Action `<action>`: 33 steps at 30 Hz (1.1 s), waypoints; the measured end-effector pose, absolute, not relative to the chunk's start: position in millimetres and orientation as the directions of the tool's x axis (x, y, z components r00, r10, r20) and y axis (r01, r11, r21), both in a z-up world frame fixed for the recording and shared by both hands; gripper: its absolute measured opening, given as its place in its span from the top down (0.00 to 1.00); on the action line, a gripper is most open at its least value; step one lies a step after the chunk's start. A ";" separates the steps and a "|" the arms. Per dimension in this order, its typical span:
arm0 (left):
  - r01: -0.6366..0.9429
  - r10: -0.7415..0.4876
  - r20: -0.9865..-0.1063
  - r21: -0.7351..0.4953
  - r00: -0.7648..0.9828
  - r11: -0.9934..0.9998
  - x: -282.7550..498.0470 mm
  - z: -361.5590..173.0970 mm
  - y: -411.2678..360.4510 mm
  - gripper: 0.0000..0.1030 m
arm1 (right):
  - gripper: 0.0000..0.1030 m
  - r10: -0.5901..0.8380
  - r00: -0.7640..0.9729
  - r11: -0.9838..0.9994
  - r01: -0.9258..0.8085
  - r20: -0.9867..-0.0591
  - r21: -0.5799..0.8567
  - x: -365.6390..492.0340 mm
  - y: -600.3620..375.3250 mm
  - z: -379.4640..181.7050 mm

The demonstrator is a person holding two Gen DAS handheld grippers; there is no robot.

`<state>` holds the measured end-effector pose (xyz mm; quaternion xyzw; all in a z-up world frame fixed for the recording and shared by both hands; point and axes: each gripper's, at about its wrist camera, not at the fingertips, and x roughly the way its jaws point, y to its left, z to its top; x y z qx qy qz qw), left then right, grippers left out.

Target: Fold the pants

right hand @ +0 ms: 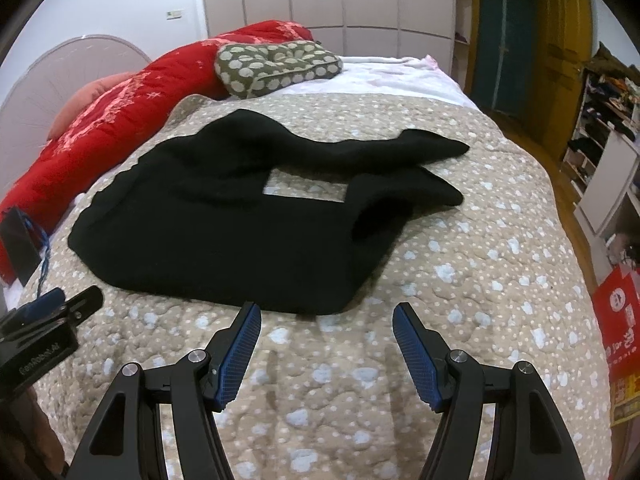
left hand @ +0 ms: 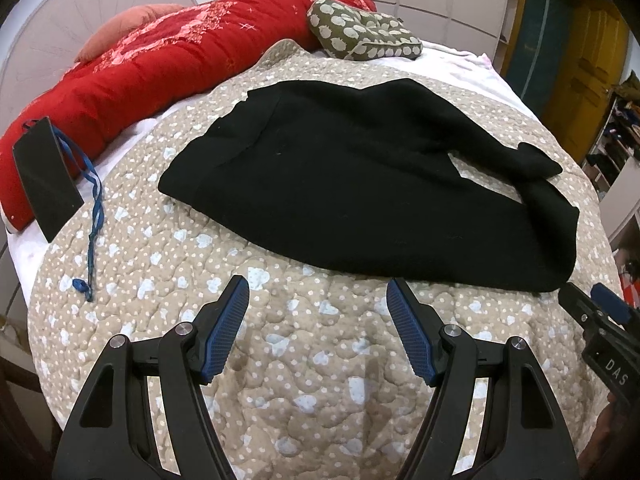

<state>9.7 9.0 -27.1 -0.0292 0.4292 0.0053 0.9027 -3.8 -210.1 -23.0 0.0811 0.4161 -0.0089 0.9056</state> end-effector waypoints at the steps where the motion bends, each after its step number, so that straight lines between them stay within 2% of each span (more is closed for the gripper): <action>1: -0.035 -0.017 -0.777 -0.050 0.630 0.998 10.8 -27.4 9.2 0.30 | 0.35 0.046 0.649 0.985 0.095 -0.759 0.141 -2.5 -213.4 -24.4; 18: -0.044 -0.010 -0.800 -0.046 0.599 0.998 26.5 -36.7 7.9 0.30 | 0.35 0.054 0.632 0.983 0.104 -0.773 0.154 10.4 -222.7 -33.2; 24: -0.097 0.000 -0.801 -0.072 0.598 0.993 36.7 -31.7 37.8 0.30 | 0.35 0.010 0.641 0.979 0.151 -0.767 0.139 12.6 -248.4 -34.5; 29: -0.187 0.007 -0.804 -0.130 0.594 0.974 56.6 -30.9 76.1 0.30 | 0.35 0.005 0.656 0.937 0.260 -0.755 0.232 22.0 -295.6 -38.7; 33: -0.238 -0.007 -0.812 -0.180 0.584 0.954 65.2 -35.1 93.9 0.30 | 0.35 0.121 0.674 0.875 0.274 -0.729 0.399 42.2 -323.8 -42.5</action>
